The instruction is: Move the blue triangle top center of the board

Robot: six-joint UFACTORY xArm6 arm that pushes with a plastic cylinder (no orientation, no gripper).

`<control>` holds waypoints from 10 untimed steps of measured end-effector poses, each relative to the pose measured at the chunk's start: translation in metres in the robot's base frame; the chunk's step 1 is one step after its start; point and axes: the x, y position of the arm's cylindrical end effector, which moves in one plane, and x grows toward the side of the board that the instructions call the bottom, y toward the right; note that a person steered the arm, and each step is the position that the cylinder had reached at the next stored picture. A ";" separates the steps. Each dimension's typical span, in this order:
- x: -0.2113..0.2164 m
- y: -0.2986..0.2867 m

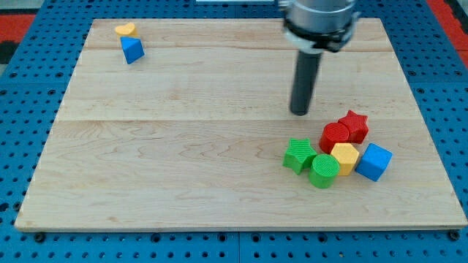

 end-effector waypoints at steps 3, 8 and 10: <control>0.044 0.080; -0.126 -0.365; -0.123 -0.297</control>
